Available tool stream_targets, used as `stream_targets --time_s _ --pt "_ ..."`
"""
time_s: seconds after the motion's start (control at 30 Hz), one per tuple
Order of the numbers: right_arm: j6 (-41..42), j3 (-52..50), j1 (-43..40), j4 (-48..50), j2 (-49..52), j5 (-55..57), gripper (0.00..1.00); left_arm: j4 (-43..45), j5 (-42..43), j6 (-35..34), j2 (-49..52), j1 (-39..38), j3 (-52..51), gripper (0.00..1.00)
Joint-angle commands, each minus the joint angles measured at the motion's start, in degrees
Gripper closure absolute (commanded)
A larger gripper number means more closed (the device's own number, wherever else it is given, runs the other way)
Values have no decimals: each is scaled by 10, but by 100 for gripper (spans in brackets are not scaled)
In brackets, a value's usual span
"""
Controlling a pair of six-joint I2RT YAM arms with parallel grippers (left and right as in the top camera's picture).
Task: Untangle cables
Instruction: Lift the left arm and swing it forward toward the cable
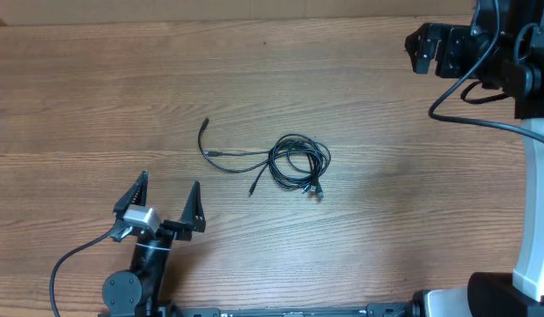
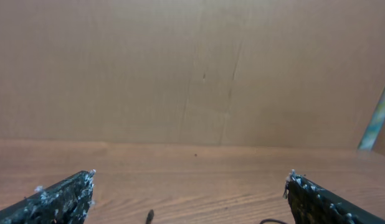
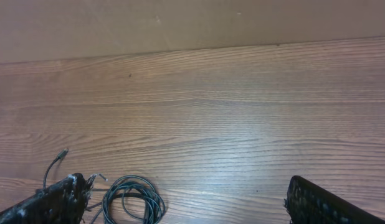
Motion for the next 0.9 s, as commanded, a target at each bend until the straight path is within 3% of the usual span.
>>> stream_targets --time_s 0.0,0.13,0.37,0.5,0.87 --pt "-4 15 3 -3 -14 -4 0 22 21 -18 -5 2 -2 0" --pt "-4 15 3 -2 -14 -12 0 51 52 -8 -5 2 10 0" --pt "-2 15 3 -3 -14 -28 0 -125 17 85 2 2 144 0" --pt "-2 15 3 -3 -14 -29 0 -174 6 105 33 2 245 0" --pt "-2 15 3 -12 -14 -29 0 -330 25 116 268 2 602 0"
